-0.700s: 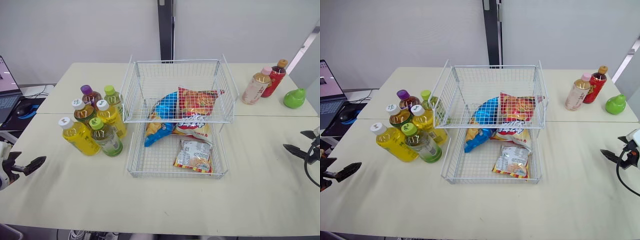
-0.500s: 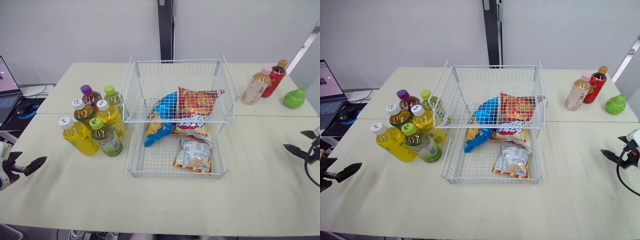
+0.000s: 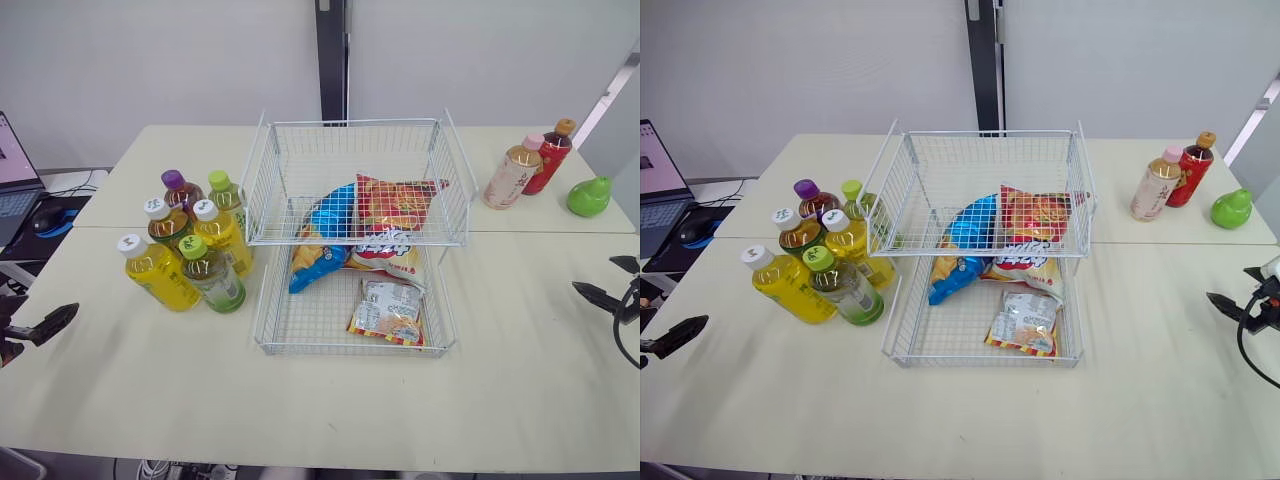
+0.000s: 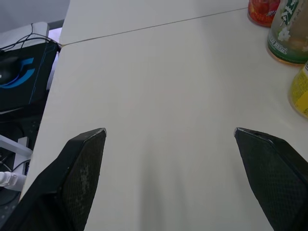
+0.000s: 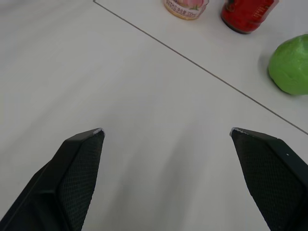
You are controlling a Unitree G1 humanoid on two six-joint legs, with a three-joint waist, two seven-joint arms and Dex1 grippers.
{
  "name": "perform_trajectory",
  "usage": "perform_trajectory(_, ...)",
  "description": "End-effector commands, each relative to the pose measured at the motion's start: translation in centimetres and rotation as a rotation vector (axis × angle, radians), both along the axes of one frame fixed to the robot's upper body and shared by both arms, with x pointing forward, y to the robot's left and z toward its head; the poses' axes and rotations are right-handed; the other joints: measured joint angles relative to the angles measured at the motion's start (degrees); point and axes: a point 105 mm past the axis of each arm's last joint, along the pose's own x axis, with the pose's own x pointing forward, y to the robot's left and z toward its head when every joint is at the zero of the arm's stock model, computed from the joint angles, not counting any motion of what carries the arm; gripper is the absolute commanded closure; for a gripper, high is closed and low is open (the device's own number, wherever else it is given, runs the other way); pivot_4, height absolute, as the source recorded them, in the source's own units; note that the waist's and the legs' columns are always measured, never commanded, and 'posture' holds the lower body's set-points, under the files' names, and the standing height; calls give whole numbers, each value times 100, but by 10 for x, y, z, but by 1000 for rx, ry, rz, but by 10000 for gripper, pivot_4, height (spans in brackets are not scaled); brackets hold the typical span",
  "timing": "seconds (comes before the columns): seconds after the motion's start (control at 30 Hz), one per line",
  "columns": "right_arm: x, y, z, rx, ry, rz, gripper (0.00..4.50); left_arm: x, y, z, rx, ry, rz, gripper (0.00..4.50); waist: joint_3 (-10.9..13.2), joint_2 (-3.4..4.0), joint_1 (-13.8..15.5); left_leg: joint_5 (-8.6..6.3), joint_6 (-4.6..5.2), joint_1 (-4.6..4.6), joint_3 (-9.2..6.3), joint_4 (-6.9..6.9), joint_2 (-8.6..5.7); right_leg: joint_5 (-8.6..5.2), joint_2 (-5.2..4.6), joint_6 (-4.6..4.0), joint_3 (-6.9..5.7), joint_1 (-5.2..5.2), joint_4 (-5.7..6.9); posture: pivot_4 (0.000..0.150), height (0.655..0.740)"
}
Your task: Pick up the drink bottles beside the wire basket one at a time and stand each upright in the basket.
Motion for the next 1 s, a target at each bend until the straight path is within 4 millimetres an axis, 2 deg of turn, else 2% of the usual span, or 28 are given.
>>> perform_trajectory(0.03, 0, -4, 14, -3, -60, -12, 0, -1, 0, 19, -1, -66, -8, 587, 0, 0, 0, 0, 0, 0, 0, 0, 1, 0, 0, 0, 0, 0, 0, 1500, 7400)
perform_trajectory(0.33, 0, 1, 14, 12, -68, 5, 0, 0, -8, 20, -31, -81, -23, 587, 0, 0, -1, 0, 0, 1, 1, 0, 1, 1, 0, -1, 2, 0, 1, 1500, 7400)
perform_trajectory(0.5, -1, 19, 26, 35, -107, 73, 0, 6, -23, 18, -67, -102, -52, 587, -1, 0, 0, 0, 0, 0, 1, 0, 3, 1, 0, -1, 3, 1, 1, 1500, 7400)
perform_trajectory(0.67, -4, 34, 55, 71, -200, 89, 0, 8, -34, 14, -90, -105, -65, 587, -1, -1, 4, 0, 0, -1, 2, 1, 3, 2, 0, -2, 3, 1, 1, 1500, 7400)
perform_trajectory(0.8, -12, 58, 100, 148, -336, 141, 0, 7, -37, 13, -105, -107, -59, 587, -1, -1, 10, 0, 0, -1, 1, 1, 4, 3, 0, -3, 3, 1, 1, 1500, 7400)
perform_trajectory(0.83, -15, 67, 110, 169, -358, 172, 0, 6, -37, 13, -108, -106, -58, 587, -1, 0, 12, 0, 0, -3, 0, 1, 5, 3, -1, -4, 2, 0, 1, 1500, 7400)
perform_trajectory(0.9, -26, 100, 140, 232, -422, 304, 0, 5, -38, 11, -114, -96, -60, 587, -1, 0, 8, 0, 0, -3, 0, 1, 10, 3, -3, -4, 4, -2, 1, 1500, 7400)
perform_trajectory(1.0, -41, 140, 158, 274, -417, 473, 0, 4, -39, 11, -118, -89, -63, 587, -1, 0, 13, 0, 0, -5, 6, 1, 29, 11, -3, -17, 5, -5, -3, 1500, 7400)
